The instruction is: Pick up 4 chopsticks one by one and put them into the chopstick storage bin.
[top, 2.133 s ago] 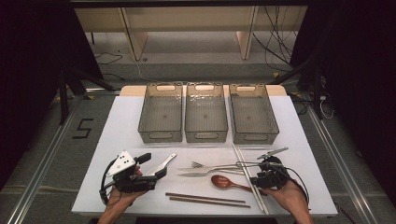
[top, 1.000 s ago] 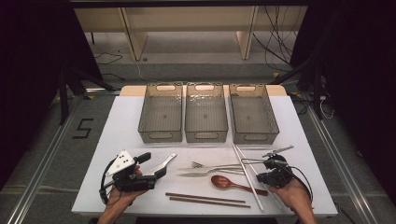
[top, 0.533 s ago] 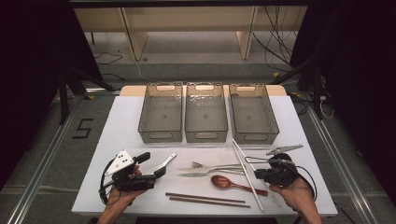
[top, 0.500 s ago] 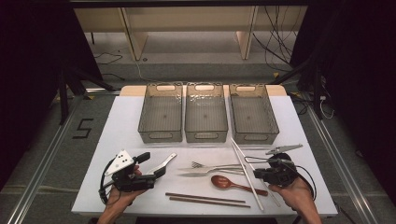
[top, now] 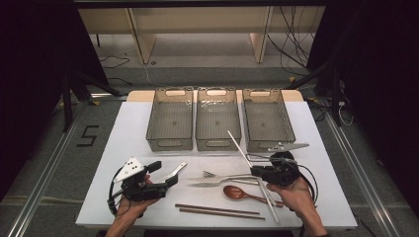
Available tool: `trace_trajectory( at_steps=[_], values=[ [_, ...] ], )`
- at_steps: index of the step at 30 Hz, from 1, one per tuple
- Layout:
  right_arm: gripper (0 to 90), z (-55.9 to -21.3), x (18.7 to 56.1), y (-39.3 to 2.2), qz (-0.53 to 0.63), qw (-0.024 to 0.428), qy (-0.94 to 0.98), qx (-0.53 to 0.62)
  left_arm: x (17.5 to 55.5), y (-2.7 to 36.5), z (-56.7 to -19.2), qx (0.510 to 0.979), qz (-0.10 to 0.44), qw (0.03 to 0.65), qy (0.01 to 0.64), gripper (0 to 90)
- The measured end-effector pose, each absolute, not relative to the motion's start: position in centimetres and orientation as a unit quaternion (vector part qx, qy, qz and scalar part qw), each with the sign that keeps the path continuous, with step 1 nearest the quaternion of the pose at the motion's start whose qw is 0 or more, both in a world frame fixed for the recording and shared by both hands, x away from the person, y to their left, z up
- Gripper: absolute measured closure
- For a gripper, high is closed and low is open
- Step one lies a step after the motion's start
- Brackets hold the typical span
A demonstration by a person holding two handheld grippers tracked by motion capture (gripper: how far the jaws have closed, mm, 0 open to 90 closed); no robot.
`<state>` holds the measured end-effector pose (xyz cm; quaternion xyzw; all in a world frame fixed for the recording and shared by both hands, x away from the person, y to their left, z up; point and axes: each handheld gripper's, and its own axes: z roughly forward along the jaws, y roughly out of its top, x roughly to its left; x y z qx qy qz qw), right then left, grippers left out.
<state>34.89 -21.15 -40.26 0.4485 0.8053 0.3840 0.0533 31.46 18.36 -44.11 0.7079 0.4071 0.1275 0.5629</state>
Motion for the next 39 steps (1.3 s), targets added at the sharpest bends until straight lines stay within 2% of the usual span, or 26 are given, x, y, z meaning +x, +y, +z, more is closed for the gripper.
trace_trajectory(
  at_steps=[9,12,25,32,39],
  values=[
    [85.2,-39.5,36.1,-17.6,0.422,0.054,0.792,0.437,31.8,14.7,-43.3,0.721,0.078,0.562,0.397,15.9],
    [85.2,-39.4,36.3,-17.1,0.433,0.056,0.787,0.437,32.1,13.1,-43.3,0.724,0.039,0.563,0.397,16.0],
    [85.1,-39.3,36.1,-15.9,0.461,0.052,0.776,0.427,33.6,8.1,-43.8,0.741,-0.025,0.543,0.394,16.9],
    [85.1,-39.4,35.8,-15.1,0.470,0.053,0.773,0.423,33.9,6.5,-44.0,0.743,-0.032,0.540,0.394,20.1],
    [85.1,-39.6,35.6,-14.5,0.474,0.050,0.773,0.418,34.3,6.0,-44.4,0.732,-0.046,0.541,0.410,28.2]
  ],
)
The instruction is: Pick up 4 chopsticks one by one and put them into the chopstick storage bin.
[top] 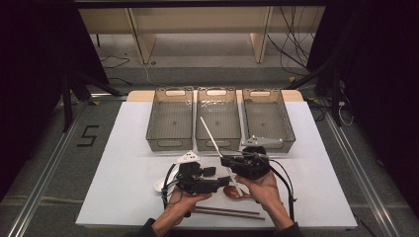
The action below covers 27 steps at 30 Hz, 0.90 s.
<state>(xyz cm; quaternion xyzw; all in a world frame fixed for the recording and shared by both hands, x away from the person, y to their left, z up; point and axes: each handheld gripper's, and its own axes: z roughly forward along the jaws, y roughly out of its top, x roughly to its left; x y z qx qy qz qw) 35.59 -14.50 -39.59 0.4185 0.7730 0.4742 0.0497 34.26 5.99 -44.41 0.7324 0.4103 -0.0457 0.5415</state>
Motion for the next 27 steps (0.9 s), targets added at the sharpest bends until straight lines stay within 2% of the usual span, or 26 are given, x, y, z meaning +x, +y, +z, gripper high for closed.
trace_trajectory(
  at_steps=[2,10,15,17,24,27],
  values=[
    [85.2,-39.60,35.51,-14.29,0.476,0.048,0.773,0.416,34.26,5.68,-44.45,0.731,-0.050,0.543,0.410,30.5],
    [85.1,-39.66,35.14,-13.80,0.480,0.050,0.773,0.411,34.22,5.04,-44.43,0.723,-0.075,0.552,0.408,55.8],
    [85.1,-39.75,35.05,-13.63,0.481,0.049,0.773,0.410,34.37,5.15,-44.50,0.715,-0.093,0.556,0.413,64.6],
    [85.0,-39.78,34.94,-13.49,0.483,0.051,0.773,0.409,34.41,5.28,-44.45,0.713,-0.096,0.559,0.412,73.3],
    [84.8,-39.59,34.76,-13.59,0.491,0.055,0.767,0.410,34.71,5.78,-44.61,0.696,-0.122,0.555,0.439,82.3],
    [84.4,-39.52,34.72,-13.63,0.493,0.054,0.765,0.411,34.78,5.95,-44.50,0.697,-0.120,0.553,0.440,83.1]
  ],
)
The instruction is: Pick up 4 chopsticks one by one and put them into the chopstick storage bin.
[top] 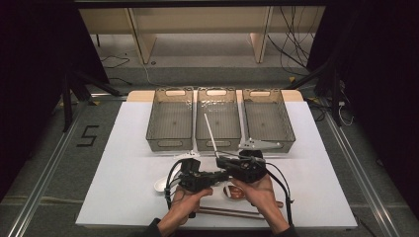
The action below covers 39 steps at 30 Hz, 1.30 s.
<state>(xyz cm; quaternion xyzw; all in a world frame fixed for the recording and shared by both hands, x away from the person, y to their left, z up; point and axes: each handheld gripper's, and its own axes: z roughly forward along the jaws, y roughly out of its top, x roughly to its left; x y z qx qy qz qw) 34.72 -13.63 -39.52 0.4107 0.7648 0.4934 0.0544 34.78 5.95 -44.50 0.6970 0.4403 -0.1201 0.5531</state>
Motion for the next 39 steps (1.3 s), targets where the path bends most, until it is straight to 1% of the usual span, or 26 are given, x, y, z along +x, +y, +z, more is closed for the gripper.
trace_trajectory(
  at_steps=[1,3,6,7,8,9,11,12,13,15,16,19,24,31,39],
  values=[
    [83.0,-39.5,34.7,-13.7,0.498,0.053,0.762,0.410,34.8,6.0,-44.4,0.701,-0.114,0.552,0.438,83.3],
    [75.4,-39.3,34.7,-13.8,0.506,0.050,0.757,0.409,34.9,6.2,-44.2,0.707,-0.103,0.547,0.435,83.3],
    [68.3,-38.9,34.6,-14.6,0.515,0.055,0.754,0.403,35.3,7.0,-44.0,0.713,-0.088,0.543,0.434,83.4],
    [68.3,-38.9,34.6,-14.6,0.515,0.055,0.754,0.403,35.4,7.3,-43.8,0.715,-0.083,0.541,0.436,83.4],
    [62.8,-38.6,34.6,-15.3,0.516,0.057,0.754,0.402,35.6,7.6,-43.7,0.720,-0.078,0.536,0.434,83.4],
    [62.8,-38.6,34.6,-15.3,0.516,0.057,0.754,0.402,35.8,8.0,-43.5,0.721,-0.076,0.534,0.435,83.4],
    [57.5,-38.5,34.4,-16.2,0.515,0.066,0.754,0.402,36.3,8.9,-43.1,0.726,-0.070,0.528,0.434,83.4],
    [51.6,-38.5,34.2,-17.0,0.504,0.078,0.761,0.402,36.5,9.3,-42.8,0.729,-0.061,0.525,0.435,83.3],
    [51.6,-38.5,34.2,-17.0,0.504,0.078,0.761,0.402,36.7,9.8,-42.6,0.734,-0.054,0.520,0.434,83.3],
    [44.8,-38.8,33.8,-18.3,0.482,0.094,0.766,0.415,37.2,10.8,-42.2,0.741,-0.044,0.509,0.436,83.3],
    [44.8,-38.8,33.8,-18.3,0.482,0.094,0.766,0.415,37.5,11.4,-41.9,0.744,-0.037,0.504,0.437,83.3],
    [40.1,-39.4,33.5,-19.6,0.464,0.102,0.768,0.430,38.2,13.1,-41.0,0.748,-0.021,0.496,0.441,83.3],
    [34.8,-40.6,33.2,-20.8,0.422,0.108,0.780,0.449,39.6,15.4,-39.5,0.761,0.006,0.473,0.443,83.2],
    [31.7,-41.7,32.7,-21.4,0.385,0.114,0.791,0.461,41.4,17.2,-37.4,0.772,0.038,0.452,0.444,83.2],
    [30.2,-42.3,32.1,-22.2,0.379,0.111,0.788,0.472,43.6,18.3,-35.9,0.779,0.051,0.433,0.450,83.2]
  ],
)
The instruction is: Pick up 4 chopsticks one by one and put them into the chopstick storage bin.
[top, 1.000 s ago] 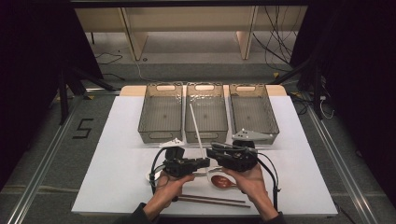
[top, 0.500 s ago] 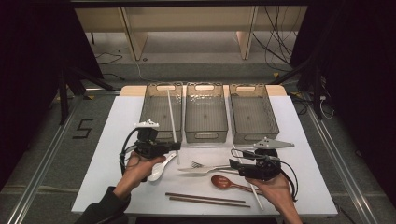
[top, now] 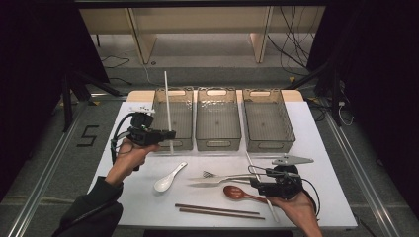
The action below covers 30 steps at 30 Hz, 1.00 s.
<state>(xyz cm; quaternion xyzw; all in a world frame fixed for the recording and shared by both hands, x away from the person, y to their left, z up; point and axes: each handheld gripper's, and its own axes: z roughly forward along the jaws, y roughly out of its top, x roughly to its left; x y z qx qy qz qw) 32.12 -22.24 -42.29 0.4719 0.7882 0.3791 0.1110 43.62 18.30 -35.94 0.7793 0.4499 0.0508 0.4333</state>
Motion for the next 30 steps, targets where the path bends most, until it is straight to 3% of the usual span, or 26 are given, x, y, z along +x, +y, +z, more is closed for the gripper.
trace_trajectory(
  at_steps=[11,30],
  values=[
    [29.3,-42.8,31.5,-22.8,0.381,0.106,0.787,0.474,47.3,19.0,-34.4,0.786,0.085,0.396,0.467,83.2],
    [28.3,-42.9,31.3,-22.5,0.386,0.110,0.788,0.466,51.8,20.5,-37.6,0.782,0.115,0.337,0.512,83.1]
  ],
)
